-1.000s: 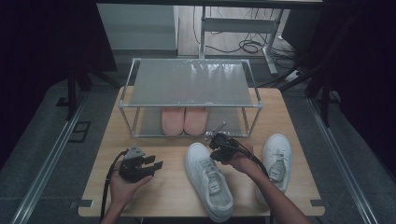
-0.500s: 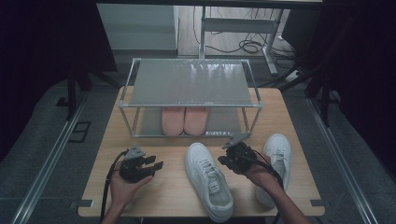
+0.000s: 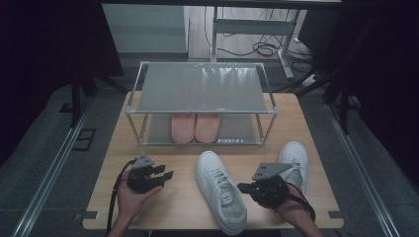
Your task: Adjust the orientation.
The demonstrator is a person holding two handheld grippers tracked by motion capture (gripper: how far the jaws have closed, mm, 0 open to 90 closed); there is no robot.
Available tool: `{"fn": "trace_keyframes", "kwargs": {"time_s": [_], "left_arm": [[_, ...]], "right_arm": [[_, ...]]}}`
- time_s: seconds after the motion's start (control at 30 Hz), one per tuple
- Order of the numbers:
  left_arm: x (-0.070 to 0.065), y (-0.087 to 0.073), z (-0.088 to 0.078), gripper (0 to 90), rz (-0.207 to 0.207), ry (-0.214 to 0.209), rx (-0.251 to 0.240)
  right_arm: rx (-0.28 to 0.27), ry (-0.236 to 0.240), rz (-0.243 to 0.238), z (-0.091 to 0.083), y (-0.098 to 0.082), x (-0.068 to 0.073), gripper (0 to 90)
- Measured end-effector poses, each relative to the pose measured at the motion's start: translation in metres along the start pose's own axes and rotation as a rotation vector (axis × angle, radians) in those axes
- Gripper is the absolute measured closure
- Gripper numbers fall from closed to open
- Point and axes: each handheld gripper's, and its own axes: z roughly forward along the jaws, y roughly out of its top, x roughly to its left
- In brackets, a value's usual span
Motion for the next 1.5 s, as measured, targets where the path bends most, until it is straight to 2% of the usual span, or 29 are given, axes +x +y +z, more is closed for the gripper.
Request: {"fn": "trace_keyframes", "kwargs": {"time_s": [0.13, 0.27, 0.4, 0.5, 0.6, 0.77, 1.1, 1.33, 1.5], "left_arm": [[0.000, 0.000, 0.000, 56.0, -0.003, -0.003, -0.001], [0.000, 0.000, 0.000, 56.0, -0.007, -0.002, -0.001], [0.000, 0.000, 0.000, 56.0, -0.004, -0.004, -0.001], [0.000, 0.000, 0.000, 56.0, -0.005, -0.005, -0.001], [0.001, 0.000, 0.001, 56.0, -0.006, -0.005, 0.001], [0.001, 0.000, 0.001, 56.1, -0.007, -0.007, 0.001], [0.001, -0.001, 0.001, 56.1, -0.008, -0.006, 0.000], [0.001, -0.001, 0.001, 56.0, -0.014, -0.005, 0.003], [0.002, -0.001, 0.002, 56.1, -0.014, -0.002, 0.005]], "right_arm": [[-0.006, 0.034, -0.001, 0.000, -0.004, 0.008, 90.0], [-0.016, 0.088, -0.017, 0.001, -0.007, 0.024, 90.0], [-0.005, 0.118, -0.048, 0.006, -0.012, 0.042, 90.0], [0.025, 0.146, -0.064, 0.013, -0.018, 0.053, 90.0], [0.038, 0.172, -0.063, 0.018, -0.022, 0.058, 90.0], [0.061, 0.174, -0.080, 0.021, -0.025, 0.063, 90.0], [0.090, 0.153, -0.099, 0.022, -0.026, 0.062, 90.0], [0.100, 0.088, -0.077, 0.014, -0.030, 0.047, 90.0], [0.097, 0.063, -0.057, 0.010, -0.033, 0.033, 90.0]]}}
